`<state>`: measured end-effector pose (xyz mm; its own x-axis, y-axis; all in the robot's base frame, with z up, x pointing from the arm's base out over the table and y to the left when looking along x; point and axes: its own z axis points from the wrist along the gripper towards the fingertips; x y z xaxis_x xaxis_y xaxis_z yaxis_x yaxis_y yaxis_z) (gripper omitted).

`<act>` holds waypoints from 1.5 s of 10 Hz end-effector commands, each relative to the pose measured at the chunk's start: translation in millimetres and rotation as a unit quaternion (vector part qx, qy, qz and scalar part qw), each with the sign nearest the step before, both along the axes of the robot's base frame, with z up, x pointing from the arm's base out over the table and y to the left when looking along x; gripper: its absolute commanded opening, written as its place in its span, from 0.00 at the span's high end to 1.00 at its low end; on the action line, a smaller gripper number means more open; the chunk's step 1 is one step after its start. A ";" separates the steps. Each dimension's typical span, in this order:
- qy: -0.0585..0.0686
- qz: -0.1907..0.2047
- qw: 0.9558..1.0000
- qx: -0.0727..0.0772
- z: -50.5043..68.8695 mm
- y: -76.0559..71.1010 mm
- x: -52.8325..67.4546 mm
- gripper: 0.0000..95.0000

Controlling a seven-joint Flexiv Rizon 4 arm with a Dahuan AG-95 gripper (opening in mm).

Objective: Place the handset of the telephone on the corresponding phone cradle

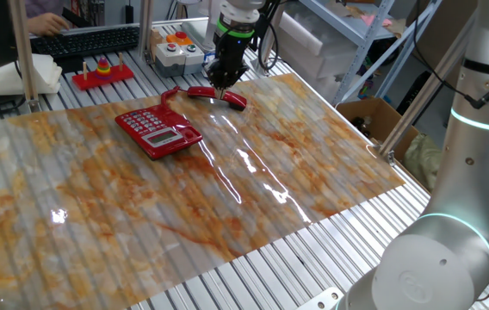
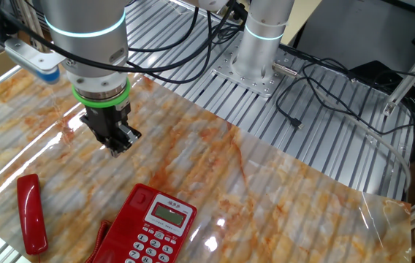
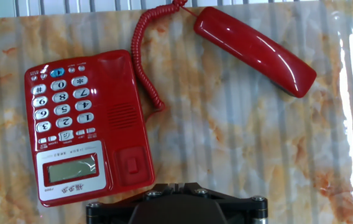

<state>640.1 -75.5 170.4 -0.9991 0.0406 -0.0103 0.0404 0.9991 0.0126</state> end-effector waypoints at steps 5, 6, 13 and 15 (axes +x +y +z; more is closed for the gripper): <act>-0.002 0.009 1.000 0.000 0.0 0.1 -0.3 1.00; -0.003 0.010 1.000 0.000 0.0 0.1 -0.3 1.00; -0.006 0.012 1.000 0.000 -0.4 0.2 -0.2 1.00; -0.006 0.011 1.000 0.000 -1.5 0.6 0.0 1.00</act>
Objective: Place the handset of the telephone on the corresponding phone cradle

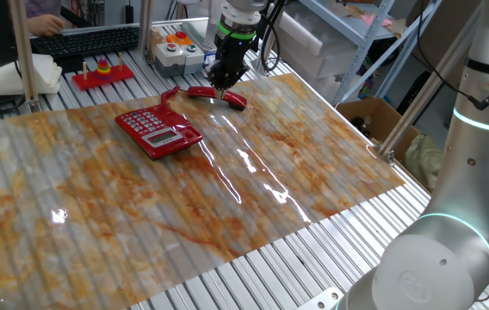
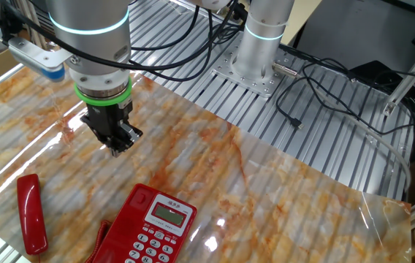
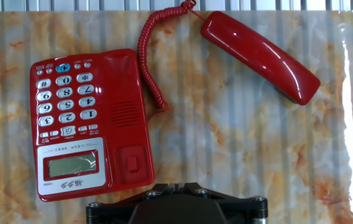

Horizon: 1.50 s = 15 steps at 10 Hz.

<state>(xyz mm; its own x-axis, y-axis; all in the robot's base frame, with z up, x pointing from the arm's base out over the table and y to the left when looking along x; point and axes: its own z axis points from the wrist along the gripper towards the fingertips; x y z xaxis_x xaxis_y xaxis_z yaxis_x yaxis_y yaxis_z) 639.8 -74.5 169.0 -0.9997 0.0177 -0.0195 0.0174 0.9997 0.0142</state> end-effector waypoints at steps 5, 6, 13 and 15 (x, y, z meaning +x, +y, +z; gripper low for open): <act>0.000 -0.002 1.000 0.000 -0.3 -0.3 0.3 1.00; 0.000 -0.001 1.000 0.000 -0.4 -0.3 0.3 1.00; 0.000 0.001 1.000 0.000 -1.1 0.0 0.4 1.00; 0.000 -0.001 1.000 0.000 -2.0 0.3 0.6 1.00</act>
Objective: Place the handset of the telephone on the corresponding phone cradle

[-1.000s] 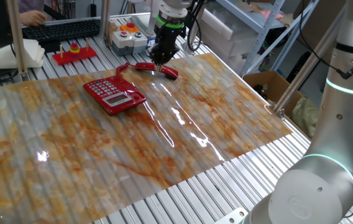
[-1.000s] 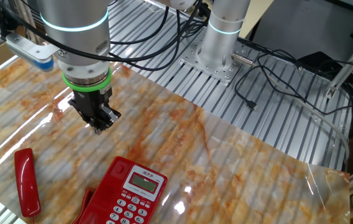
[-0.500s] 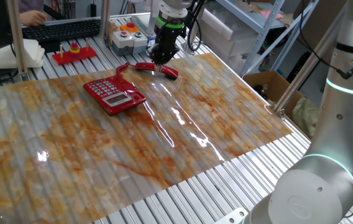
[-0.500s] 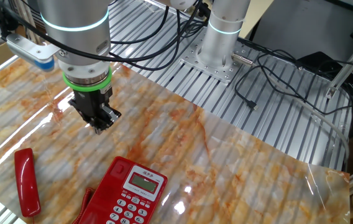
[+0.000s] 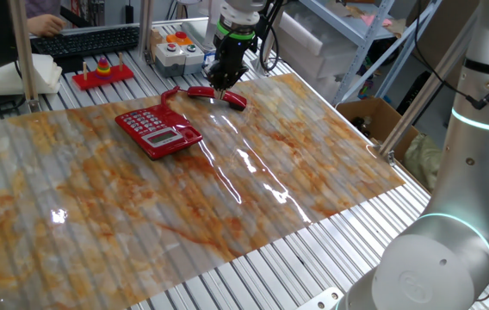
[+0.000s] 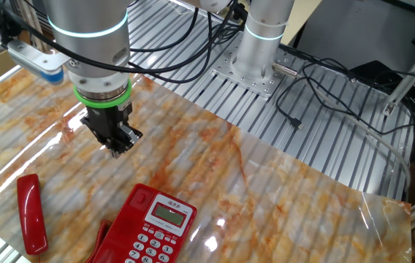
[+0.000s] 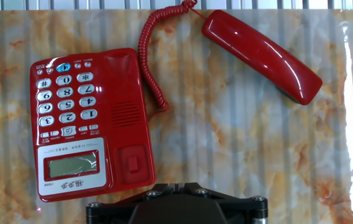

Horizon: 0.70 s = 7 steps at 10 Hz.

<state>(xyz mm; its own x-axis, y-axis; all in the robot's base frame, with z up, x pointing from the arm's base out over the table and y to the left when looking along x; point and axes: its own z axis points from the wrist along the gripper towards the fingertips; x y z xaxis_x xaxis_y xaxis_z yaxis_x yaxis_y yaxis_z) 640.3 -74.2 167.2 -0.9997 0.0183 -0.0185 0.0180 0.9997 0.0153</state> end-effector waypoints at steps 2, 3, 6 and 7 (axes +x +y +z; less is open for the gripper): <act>-0.001 0.000 1.000 0.000 -0.3 0.0 0.1 1.00; -0.001 0.000 1.000 0.000 -0.3 0.0 0.1 1.00; -0.002 -0.003 1.000 0.001 -0.3 0.0 0.1 1.00; -0.002 -0.006 1.000 0.001 -0.3 0.0 0.1 1.00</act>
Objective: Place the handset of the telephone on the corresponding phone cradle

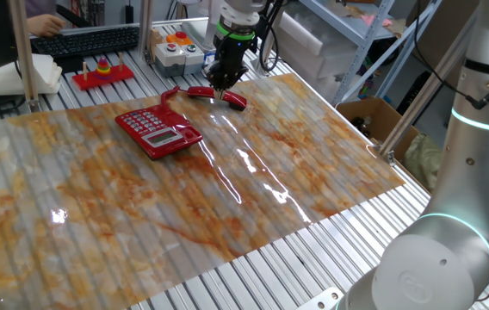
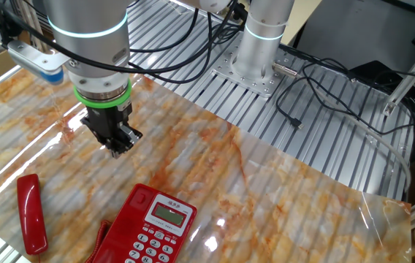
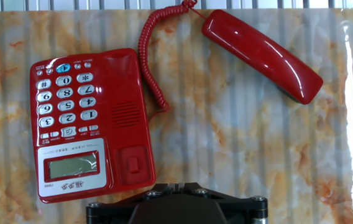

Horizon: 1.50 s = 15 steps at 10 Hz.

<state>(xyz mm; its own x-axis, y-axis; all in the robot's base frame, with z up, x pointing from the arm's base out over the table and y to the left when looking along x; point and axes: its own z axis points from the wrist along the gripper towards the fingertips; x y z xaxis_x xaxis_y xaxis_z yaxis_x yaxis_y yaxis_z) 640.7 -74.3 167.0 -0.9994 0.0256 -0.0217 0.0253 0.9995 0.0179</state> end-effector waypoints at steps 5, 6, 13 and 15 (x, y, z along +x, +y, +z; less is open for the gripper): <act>-0.001 -0.003 1.000 0.000 -0.5 0.2 -0.2 1.00; -0.001 -0.003 1.000 0.000 -1.7 0.6 0.0 1.00; -0.002 0.003 1.000 0.001 -5.1 1.8 0.5 1.00; 0.000 0.002 1.000 0.001 -5.1 1.8 0.5 1.00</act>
<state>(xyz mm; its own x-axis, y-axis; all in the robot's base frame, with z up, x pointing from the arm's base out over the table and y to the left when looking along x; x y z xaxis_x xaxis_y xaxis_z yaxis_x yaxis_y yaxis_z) 641.1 -72.2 162.5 -0.9995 0.0214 -0.0214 0.0209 0.9996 0.0193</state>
